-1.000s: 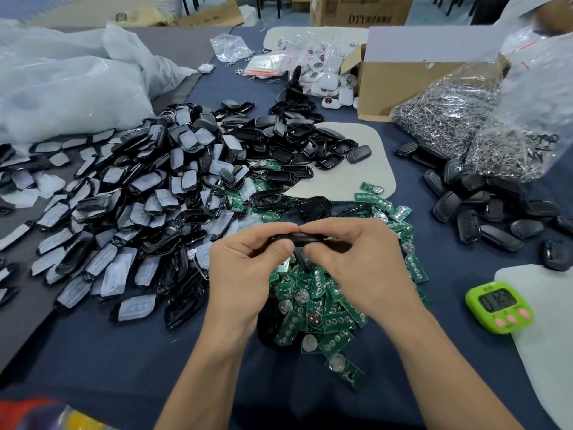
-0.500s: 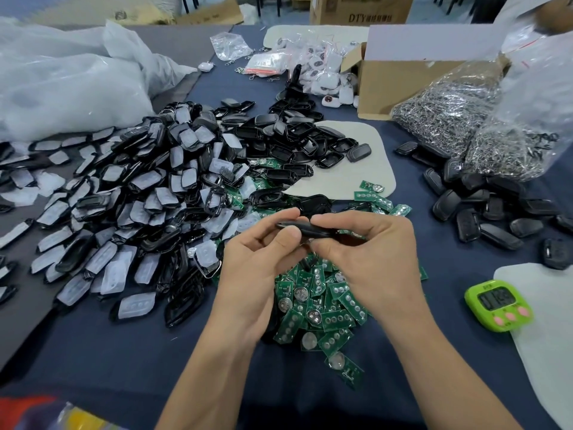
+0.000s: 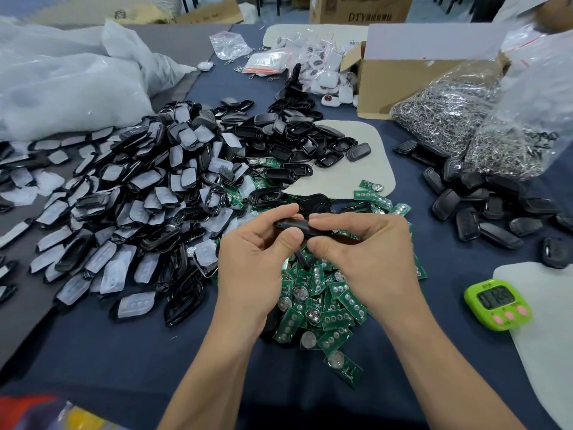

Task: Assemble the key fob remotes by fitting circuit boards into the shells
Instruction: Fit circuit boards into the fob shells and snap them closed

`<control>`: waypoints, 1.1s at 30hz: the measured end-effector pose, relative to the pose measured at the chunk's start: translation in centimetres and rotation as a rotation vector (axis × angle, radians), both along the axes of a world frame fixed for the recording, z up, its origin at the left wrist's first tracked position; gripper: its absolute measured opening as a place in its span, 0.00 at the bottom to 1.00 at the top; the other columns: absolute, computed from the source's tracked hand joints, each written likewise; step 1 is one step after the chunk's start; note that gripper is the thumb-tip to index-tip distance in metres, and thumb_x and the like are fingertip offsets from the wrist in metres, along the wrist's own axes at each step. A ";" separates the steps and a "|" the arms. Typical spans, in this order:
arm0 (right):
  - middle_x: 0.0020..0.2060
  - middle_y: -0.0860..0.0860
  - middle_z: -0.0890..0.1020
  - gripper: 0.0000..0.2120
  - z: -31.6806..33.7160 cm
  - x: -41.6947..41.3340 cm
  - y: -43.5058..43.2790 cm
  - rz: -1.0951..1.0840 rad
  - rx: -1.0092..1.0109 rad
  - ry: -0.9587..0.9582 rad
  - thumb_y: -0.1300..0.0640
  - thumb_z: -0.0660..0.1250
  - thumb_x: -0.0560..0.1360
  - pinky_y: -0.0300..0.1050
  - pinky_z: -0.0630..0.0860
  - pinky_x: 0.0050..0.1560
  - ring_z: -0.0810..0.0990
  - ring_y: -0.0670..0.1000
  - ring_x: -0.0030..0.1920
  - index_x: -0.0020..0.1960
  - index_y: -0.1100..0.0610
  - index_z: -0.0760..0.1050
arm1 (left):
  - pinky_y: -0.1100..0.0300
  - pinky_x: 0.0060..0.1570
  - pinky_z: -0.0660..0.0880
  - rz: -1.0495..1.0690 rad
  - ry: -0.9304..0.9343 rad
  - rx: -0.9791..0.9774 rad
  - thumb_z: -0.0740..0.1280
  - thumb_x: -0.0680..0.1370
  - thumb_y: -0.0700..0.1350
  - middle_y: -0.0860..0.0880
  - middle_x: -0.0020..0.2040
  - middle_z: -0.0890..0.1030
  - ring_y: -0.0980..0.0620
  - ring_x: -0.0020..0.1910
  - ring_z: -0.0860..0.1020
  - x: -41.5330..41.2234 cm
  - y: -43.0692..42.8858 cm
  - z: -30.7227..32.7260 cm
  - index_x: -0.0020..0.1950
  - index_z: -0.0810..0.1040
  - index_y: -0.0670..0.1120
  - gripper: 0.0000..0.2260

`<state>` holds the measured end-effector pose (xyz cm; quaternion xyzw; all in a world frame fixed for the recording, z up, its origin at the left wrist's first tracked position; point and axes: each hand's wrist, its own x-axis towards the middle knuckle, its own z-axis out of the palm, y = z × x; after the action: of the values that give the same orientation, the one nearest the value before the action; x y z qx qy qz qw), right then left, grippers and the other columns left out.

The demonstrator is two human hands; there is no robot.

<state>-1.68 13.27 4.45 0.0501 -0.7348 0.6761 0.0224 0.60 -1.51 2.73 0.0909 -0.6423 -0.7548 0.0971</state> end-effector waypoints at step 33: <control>0.39 0.54 0.88 0.14 -1.4 -0.4 -0.6 0.064 -0.218 -0.337 0.70 0.76 0.72 0.47 0.85 0.45 0.86 0.52 0.40 0.41 0.50 0.89 | 0.63 0.59 0.79 -0.017 -0.080 -0.106 0.70 0.79 0.30 0.56 0.54 0.88 0.59 0.57 0.85 -0.7 0.0 -0.5 0.63 0.83 0.53 0.21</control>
<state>-2.04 12.67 3.05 -0.0434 -0.6488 0.7507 -0.1171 -0.12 -1.47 2.26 0.1102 -0.6856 -0.7162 0.0697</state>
